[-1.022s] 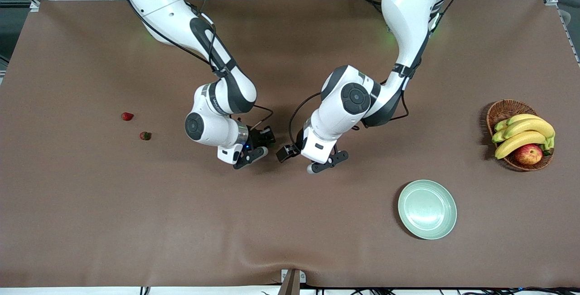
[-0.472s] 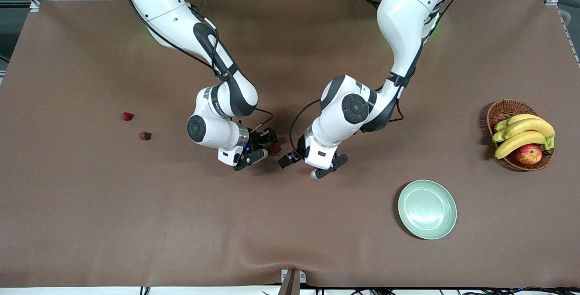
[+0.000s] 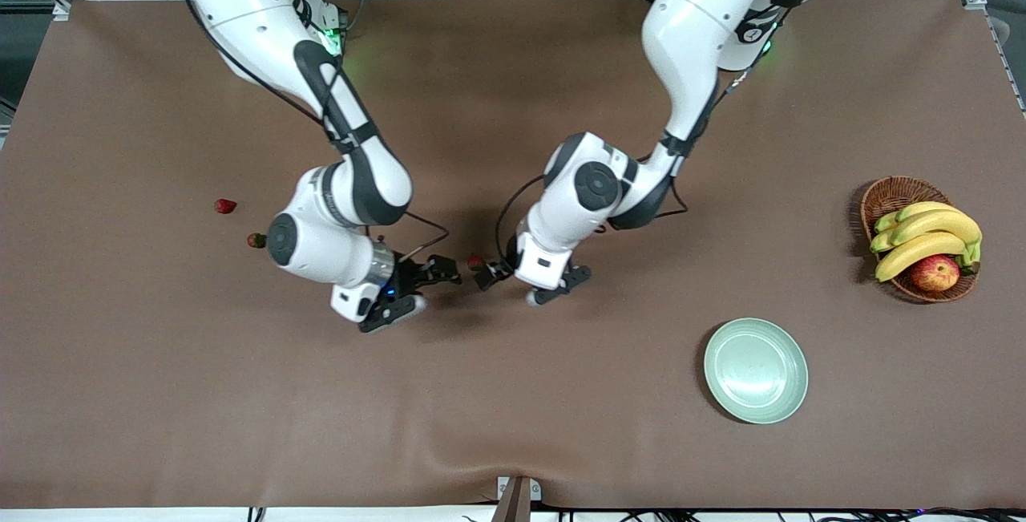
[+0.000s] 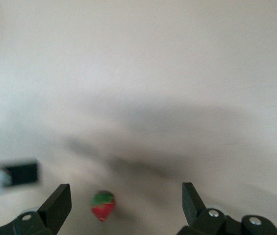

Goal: Collect all strawberries into plate

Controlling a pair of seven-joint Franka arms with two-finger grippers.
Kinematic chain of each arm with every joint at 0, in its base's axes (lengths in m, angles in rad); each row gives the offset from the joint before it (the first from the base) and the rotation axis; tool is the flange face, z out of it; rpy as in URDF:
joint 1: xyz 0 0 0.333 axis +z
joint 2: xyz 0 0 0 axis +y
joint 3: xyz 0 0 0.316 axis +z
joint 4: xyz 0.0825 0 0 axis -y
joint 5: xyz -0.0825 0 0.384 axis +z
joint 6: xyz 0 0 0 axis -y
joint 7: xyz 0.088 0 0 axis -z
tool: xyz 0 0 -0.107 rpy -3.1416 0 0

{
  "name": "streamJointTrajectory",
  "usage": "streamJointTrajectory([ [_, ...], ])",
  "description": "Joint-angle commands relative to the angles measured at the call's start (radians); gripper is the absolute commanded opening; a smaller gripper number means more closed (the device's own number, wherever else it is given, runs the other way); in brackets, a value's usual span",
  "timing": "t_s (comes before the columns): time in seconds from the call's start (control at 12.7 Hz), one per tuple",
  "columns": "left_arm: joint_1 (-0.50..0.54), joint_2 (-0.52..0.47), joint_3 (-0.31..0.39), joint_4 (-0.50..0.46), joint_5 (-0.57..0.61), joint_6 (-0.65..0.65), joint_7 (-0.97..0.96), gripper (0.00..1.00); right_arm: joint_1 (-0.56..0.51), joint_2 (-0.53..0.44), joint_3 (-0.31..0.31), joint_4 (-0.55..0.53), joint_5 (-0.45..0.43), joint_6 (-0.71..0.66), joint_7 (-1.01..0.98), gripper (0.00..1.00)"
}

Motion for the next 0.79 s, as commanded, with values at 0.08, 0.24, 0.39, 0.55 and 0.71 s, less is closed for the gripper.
streamJointTrajectory([
  [0.08,-0.178,0.104,0.157,0.078,0.028,0.08,-0.004,1.0,-0.022,-0.096,-0.194,-0.003,0.009,-0.265,-0.002,1.0],
  [0.24,-0.227,0.147,0.214,0.124,0.039,0.08,0.058,1.0,-0.081,-0.134,-0.267,0.02,0.005,-0.433,-0.002,1.0],
  [0.39,-0.235,0.156,0.219,0.129,0.065,0.082,0.119,1.0,-0.168,-0.182,-0.275,0.054,-0.102,-0.504,-0.001,1.0],
  [0.55,-0.235,0.16,0.219,0.129,0.111,0.08,0.156,1.0,-0.23,-0.237,-0.27,0.082,-0.265,-0.534,-0.001,1.0],
  [0.71,-0.235,0.168,0.216,0.128,0.171,0.08,0.168,1.0,-0.273,-0.294,-0.262,0.083,-0.394,-0.568,0.001,1.0],
])
